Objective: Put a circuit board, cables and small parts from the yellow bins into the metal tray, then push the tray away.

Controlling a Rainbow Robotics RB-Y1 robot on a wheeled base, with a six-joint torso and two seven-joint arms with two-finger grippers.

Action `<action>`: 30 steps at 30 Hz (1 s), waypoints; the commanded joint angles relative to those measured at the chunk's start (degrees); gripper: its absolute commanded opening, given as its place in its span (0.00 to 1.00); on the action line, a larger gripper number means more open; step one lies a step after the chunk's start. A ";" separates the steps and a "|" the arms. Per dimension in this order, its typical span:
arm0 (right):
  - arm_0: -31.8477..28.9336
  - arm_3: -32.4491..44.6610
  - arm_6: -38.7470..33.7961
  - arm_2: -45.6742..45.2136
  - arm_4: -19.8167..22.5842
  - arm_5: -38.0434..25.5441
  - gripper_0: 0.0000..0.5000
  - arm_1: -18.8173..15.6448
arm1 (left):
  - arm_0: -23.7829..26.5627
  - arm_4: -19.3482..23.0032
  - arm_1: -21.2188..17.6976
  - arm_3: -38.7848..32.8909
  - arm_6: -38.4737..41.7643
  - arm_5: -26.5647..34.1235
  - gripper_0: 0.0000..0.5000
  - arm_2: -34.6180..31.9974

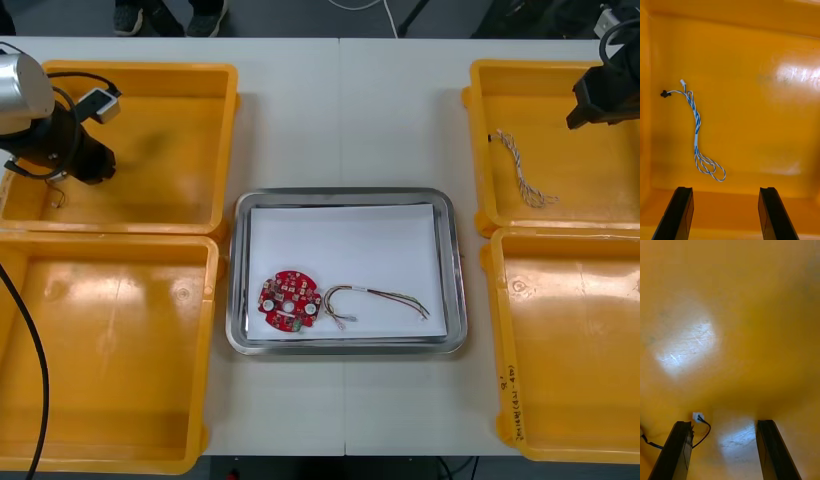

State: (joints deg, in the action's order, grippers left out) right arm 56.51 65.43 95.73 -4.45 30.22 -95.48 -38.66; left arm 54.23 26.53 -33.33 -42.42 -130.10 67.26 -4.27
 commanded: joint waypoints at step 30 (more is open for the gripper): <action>3.08 -17.44 3.59 0.76 -2.36 18.66 1.00 6.66 | 0.88 1.07 1.69 -3.29 6.26 8.23 0.00 -1.18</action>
State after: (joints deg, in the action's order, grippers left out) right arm 56.59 47.46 97.89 -4.43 28.54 -77.82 -32.34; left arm 54.43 26.85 -32.83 -43.09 -130.08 74.05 -4.27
